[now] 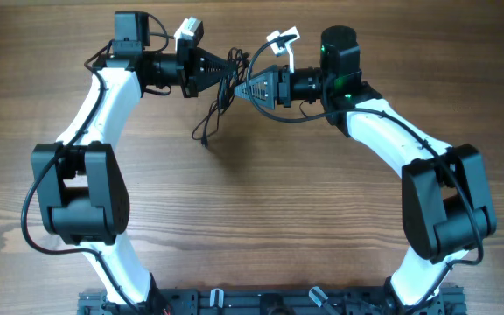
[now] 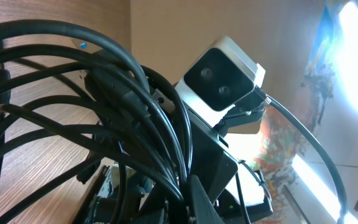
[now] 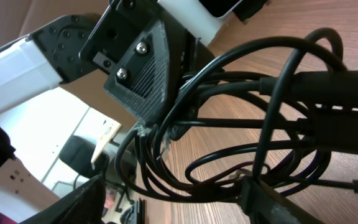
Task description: Untangle cables
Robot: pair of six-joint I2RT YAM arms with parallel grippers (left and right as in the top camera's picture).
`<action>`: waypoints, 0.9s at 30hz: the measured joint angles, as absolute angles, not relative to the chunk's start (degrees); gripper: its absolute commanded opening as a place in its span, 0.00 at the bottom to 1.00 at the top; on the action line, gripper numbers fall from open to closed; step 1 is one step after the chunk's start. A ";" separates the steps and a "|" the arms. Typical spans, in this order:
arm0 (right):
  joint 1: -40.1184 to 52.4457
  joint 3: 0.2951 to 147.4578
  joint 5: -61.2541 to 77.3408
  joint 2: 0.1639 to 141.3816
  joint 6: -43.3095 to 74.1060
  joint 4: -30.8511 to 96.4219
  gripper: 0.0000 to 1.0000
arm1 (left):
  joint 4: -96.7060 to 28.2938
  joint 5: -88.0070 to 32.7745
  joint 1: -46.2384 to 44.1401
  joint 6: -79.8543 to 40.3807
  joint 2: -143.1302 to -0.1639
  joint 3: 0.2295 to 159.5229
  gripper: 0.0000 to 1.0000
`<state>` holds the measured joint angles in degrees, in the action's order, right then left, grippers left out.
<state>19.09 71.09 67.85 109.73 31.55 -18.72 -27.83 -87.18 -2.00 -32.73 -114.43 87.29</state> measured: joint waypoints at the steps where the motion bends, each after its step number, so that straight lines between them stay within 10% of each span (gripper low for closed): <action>1: 19.09 71.09 68.34 109.73 31.09 -18.81 0.74 | -27.83 -87.20 -1.93 -32.75 -114.43 87.29 0.04; 19: 18.68 71.09 70.61 109.73 24.75 -15.64 0.77 | -28.03 -88.42 -1.74 -34.46 -114.43 87.29 0.04; 27: 23.11 71.09 66.22 109.73 20.49 -15.90 0.57 | -28.05 -88.42 -1.74 -35.97 -114.43 87.29 0.04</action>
<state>23.11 71.09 66.22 109.73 20.49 -15.90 -28.05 -88.42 -1.74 -35.97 -114.43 87.29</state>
